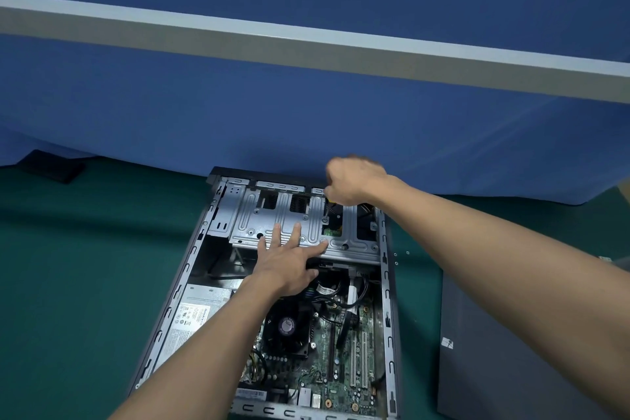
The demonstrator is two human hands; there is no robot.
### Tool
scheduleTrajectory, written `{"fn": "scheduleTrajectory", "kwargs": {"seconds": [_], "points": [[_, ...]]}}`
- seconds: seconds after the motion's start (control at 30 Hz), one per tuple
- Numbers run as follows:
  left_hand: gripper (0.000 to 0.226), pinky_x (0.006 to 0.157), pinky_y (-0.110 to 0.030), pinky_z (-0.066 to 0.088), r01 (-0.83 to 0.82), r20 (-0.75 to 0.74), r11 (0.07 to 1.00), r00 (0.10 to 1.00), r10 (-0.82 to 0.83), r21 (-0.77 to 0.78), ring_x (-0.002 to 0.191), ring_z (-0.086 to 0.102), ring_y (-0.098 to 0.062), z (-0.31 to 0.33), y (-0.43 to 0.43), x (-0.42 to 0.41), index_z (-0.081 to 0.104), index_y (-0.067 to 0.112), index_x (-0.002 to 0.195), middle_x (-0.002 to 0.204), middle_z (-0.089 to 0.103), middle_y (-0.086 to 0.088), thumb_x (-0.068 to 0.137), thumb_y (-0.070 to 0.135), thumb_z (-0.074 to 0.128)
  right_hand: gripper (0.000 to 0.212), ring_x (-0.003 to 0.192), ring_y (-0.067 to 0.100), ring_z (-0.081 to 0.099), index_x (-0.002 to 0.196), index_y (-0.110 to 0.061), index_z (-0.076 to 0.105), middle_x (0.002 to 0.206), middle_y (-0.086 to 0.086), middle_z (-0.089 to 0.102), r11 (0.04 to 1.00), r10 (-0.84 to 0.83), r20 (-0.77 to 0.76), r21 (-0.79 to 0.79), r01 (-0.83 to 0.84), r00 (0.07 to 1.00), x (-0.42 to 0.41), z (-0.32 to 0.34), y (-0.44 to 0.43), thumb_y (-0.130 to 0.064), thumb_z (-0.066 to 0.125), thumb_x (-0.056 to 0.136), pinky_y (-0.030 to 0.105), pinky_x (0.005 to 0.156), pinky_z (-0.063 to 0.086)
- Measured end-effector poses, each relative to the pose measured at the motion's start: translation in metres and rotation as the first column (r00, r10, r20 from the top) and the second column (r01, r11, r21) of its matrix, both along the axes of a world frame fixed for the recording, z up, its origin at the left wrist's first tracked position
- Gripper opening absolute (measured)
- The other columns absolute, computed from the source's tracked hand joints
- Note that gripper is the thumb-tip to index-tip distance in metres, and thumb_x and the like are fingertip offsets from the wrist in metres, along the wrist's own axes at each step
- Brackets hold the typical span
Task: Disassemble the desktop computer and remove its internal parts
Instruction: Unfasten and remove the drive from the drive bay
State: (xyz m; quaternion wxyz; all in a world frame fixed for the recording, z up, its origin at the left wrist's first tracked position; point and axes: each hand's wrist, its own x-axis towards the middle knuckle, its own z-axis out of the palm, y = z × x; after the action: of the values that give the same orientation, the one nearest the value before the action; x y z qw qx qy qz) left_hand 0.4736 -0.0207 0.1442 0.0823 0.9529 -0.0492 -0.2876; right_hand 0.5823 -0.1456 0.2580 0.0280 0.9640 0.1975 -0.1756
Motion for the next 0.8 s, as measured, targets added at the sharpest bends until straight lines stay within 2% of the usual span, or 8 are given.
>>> {"fn": "scheduleTrajectory", "kwargs": {"seconds": [0.07,0.2,0.33,0.4,0.5,0.57,0.73,0.8], "points": [[0.059,0.116,-0.060,-0.006,0.001,0.003,1.000,1.000,-0.001,0.000,0.145,-0.021,-0.038,-0.0002,-0.0001,0.0000,0.007,0.057,0.147,0.160,-0.019,-0.003,0.099,0.051,0.041,0.013,0.087,0.029,0.055,0.093,-0.012,0.051,0.097,0.002,0.060,1.000,-0.012,-0.063,0.006,0.012,0.998,-0.0014,0.0041,0.0007,-0.024,0.051,0.089,0.031,0.066,0.040],[0.059,0.115,-0.060,-0.007,0.000,0.007,1.000,1.000,0.000,-0.007,0.144,-0.021,-0.038,-0.0005,0.0002,-0.0006,0.007,0.056,0.147,0.160,-0.019,-0.003,0.099,0.051,0.041,0.051,0.110,0.027,0.053,0.106,-0.018,0.056,0.114,0.000,0.056,0.993,-0.064,-0.045,-0.106,0.058,0.997,-0.0012,0.0065,0.0042,-0.060,0.028,0.097,0.038,0.077,0.037],[0.059,0.115,-0.060,-0.007,0.001,0.002,1.000,1.000,-0.001,-0.001,0.144,-0.021,-0.038,-0.0002,0.0003,-0.0004,0.006,0.056,0.147,0.160,-0.019,-0.003,0.099,0.051,0.041,0.020,0.080,0.025,0.052,0.079,-0.012,0.049,0.099,0.005,0.061,0.998,0.016,0.005,-0.052,-0.016,1.000,-0.0036,0.0061,0.0029,-0.025,0.047,0.094,0.031,0.067,0.038],[0.059,0.115,-0.060,-0.006,0.002,0.003,1.000,1.000,-0.002,0.004,0.145,-0.021,-0.038,-0.0002,0.0003,-0.0004,0.006,0.057,0.147,0.160,-0.019,-0.004,0.099,0.052,0.041,0.005,0.081,0.026,0.053,0.089,-0.013,0.054,0.099,0.006,0.061,1.000,0.008,-0.061,-0.022,-0.010,0.998,-0.0029,0.0085,0.0016,-0.015,0.050,0.087,0.030,0.066,0.039],[0.059,0.115,-0.060,-0.007,0.000,0.002,1.000,1.000,0.000,-0.001,0.144,-0.022,-0.038,-0.0009,0.0001,-0.0001,0.006,0.057,0.147,0.160,-0.019,-0.003,0.099,0.052,0.041,0.046,0.109,0.029,0.055,0.121,-0.013,0.050,0.123,0.003,0.058,0.997,-0.017,-0.113,-0.077,0.009,0.993,-0.0022,0.0113,0.0023,-0.048,0.051,0.092,0.035,0.075,0.041],[0.059,0.115,-0.061,-0.007,-0.003,0.003,1.000,1.000,0.003,-0.002,0.144,-0.022,-0.038,-0.0008,0.0004,0.0000,0.006,0.057,0.147,0.160,-0.019,-0.003,0.099,0.051,0.041,0.059,0.118,0.027,0.052,0.118,-0.017,0.054,0.129,0.000,0.056,0.988,-0.041,-0.081,-0.155,0.028,0.996,-0.0017,0.0101,0.0048,-0.066,0.032,0.093,0.040,0.080,0.040],[0.059,0.115,-0.060,-0.008,0.002,0.000,1.000,1.000,-0.002,-0.002,0.144,-0.022,-0.038,0.0000,0.0005,-0.0005,0.006,0.056,0.147,0.160,-0.019,-0.003,0.099,0.051,0.041,0.011,0.083,0.027,0.052,0.086,-0.013,0.053,0.104,0.005,0.062,0.998,0.020,0.005,-0.061,-0.019,1.000,-0.0035,0.0065,0.0039,-0.021,0.049,0.093,0.031,0.068,0.039],[0.060,0.115,-0.060,-0.007,0.000,0.001,1.000,1.000,0.000,-0.003,0.144,-0.022,-0.038,0.0011,0.0003,-0.0007,0.006,0.056,0.147,0.160,-0.019,-0.003,0.099,0.051,0.041,0.008,0.087,0.027,0.052,0.095,-0.016,0.053,0.104,0.005,0.061,0.999,0.028,-0.061,-0.022,-0.029,0.998,-0.0027,0.0087,0.0018,-0.014,0.050,0.087,0.032,0.068,0.041]]}}
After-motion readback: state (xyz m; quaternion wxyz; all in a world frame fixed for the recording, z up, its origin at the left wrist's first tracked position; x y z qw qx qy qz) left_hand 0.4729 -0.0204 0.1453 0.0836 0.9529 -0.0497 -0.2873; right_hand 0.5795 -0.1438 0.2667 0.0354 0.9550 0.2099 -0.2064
